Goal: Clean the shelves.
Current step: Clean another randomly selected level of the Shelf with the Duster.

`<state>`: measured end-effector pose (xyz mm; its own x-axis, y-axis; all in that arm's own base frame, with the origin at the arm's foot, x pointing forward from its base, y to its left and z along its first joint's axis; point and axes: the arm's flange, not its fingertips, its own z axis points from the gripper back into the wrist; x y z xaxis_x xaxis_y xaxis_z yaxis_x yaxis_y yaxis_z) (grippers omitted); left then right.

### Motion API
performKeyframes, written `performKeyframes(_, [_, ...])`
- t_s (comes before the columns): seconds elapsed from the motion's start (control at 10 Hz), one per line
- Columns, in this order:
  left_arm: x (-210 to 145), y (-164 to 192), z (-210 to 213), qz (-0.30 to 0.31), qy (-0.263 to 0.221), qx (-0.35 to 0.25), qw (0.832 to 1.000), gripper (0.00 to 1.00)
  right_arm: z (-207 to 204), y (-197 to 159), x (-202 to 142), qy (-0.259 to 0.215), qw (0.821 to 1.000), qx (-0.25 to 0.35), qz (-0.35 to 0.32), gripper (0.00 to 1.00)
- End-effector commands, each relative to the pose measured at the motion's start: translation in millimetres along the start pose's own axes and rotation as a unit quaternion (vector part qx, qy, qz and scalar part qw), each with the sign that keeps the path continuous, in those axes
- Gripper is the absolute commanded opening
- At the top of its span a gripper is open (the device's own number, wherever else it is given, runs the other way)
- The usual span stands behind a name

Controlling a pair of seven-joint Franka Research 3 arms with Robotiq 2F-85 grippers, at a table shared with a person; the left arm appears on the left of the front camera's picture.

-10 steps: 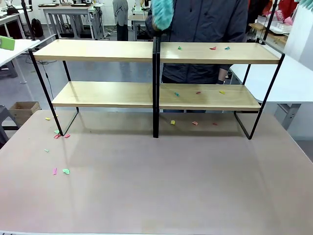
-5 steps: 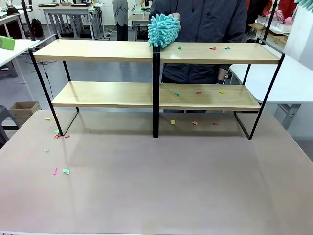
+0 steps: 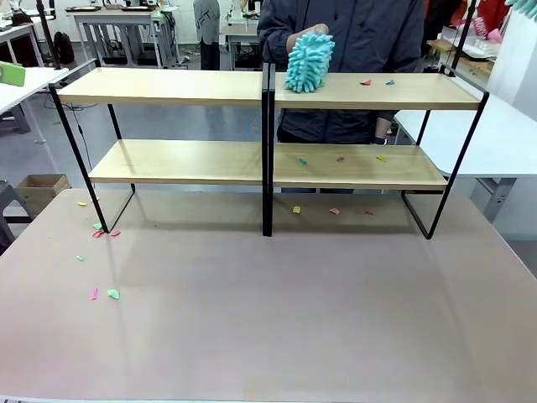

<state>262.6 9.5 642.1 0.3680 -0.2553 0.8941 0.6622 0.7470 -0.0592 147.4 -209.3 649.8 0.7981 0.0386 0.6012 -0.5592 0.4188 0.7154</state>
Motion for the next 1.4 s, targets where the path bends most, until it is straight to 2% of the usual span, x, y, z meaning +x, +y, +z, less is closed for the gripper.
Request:
performKeyframes(0.0, [-1,1,0,-0.003,-0.003,-0.005,1.000,1.00,0,0,0,0.000,1.000,0.000,0.000,0.12])
performKeyframes(0.1, [-1,1,0,-0.003,-0.003,-0.005,1.000,1.00,-6,7,-22,0.103,0.994,0.020,0.022,0.12])
performKeyframes(0.2, [-1,1,0,-0.003,-0.003,-0.005,1.000,1.00,-20,14,-37,0.145,0.988,0.037,0.039,0.12])
performKeyframes(0.3, [-1,1,0,-0.003,-0.003,-0.005,1.000,1.00,-45,14,-49,0.191,0.980,-0.020,0.046,0.12])
performKeyframes(0.4, [-1,1,0,-0.003,-0.003,-0.005,1.000,1.00,-81,5,-63,0.265,0.959,-0.090,0.043,0.12])
performKeyframes(0.5, [-1,1,0,-0.003,-0.003,-0.005,1.000,1.00,-105,-3,-75,0.314,0.938,-0.137,0.042,0.12])
performKeyframes(0.6, [-1,1,0,-0.003,-0.003,-0.005,1.000,1.00,-93,2,-69,0.192,0.967,-0.160,0.040,0.12])
performKeyframes(0.7, [-1,1,0,-0.003,-0.003,-0.005,1.000,1.00,-80,2,-56,0.265,0.961,-0.078,0.011,0.12])
performKeyframes(0.8, [-1,1,0,-0.003,-0.003,-0.005,1.000,1.00,-95,-1,-60,0.261,0.957,-0.121,0.024,0.12])
performKeyframes(0.9, [-1,1,0,-0.003,-0.003,-0.005,1.000,1.00,-135,-6,-50,0.304,0.941,-0.140,0.041,0.12])
performKeyframes(1.0, [-1,1,0,-0.003,-0.003,-0.005,1.000,1.00,-173,-15,-36,0.328,0.934,-0.131,0.055,0.12])
performKeyframes(1.1, [-1,1,0,-0.003,-0.003,-0.005,1.000,1.00,-202,-20,-19,0.301,0.942,-0.126,0.071,0.12])
performKeyframes(1.3, [-1,1,0,-0.003,-0.003,-0.005,1.000,1.00,-261,-29,9,0.258,0.949,-0.167,0.075,0.12])
